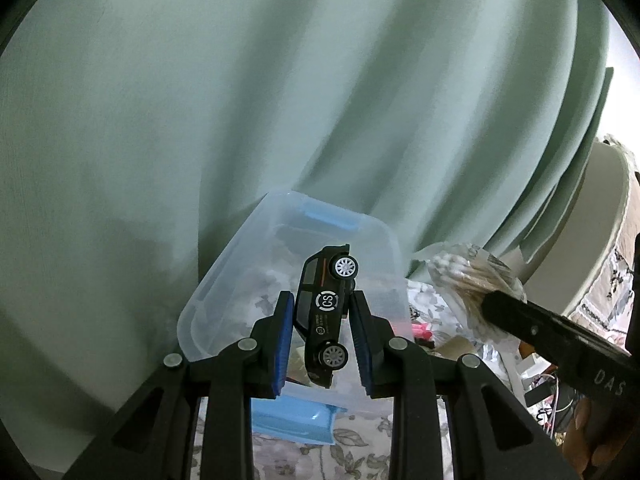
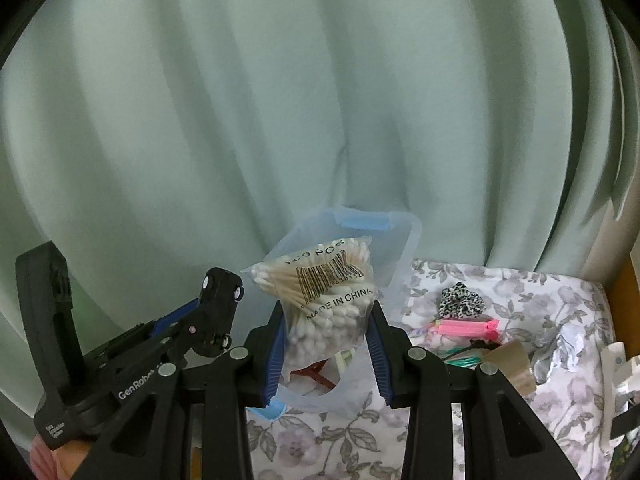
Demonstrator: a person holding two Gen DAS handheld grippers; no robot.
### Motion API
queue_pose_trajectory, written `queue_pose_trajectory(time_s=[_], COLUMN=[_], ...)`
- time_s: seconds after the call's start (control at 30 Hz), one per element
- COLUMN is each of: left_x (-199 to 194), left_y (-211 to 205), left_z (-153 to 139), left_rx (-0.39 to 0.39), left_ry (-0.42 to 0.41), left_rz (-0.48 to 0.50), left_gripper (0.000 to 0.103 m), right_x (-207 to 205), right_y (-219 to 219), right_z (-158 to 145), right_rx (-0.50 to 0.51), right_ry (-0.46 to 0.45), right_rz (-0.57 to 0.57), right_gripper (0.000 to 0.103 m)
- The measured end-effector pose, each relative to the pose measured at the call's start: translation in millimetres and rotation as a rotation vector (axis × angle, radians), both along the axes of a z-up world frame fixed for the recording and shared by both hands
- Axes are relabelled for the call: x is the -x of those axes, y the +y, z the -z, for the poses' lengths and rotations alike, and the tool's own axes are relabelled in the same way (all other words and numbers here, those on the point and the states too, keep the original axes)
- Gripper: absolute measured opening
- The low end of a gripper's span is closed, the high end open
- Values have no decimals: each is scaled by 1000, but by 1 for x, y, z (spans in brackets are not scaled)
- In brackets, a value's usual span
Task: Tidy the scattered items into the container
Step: 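Lift and carry the toy car and swab bag over the clear box, then open both grippers to release the car and swab bag into the box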
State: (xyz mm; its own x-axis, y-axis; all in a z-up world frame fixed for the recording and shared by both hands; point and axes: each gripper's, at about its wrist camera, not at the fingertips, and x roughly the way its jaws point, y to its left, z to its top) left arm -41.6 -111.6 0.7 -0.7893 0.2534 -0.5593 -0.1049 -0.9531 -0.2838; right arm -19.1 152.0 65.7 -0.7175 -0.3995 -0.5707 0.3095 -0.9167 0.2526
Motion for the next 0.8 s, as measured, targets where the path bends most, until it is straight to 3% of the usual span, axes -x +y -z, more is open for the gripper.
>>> queue_pose_trajectory(time_s=[0.8], left_x=[25], left_y=[-14], left_z=[23], left_rx=[4], left_ry=[-98], left_rz=[-25], left_gripper=[29], right_x=[28], right_y=[-38], right_z=[47], right_rx=[-65], right_ry=[-139], right_rz=[-65], right_gripper=[43])
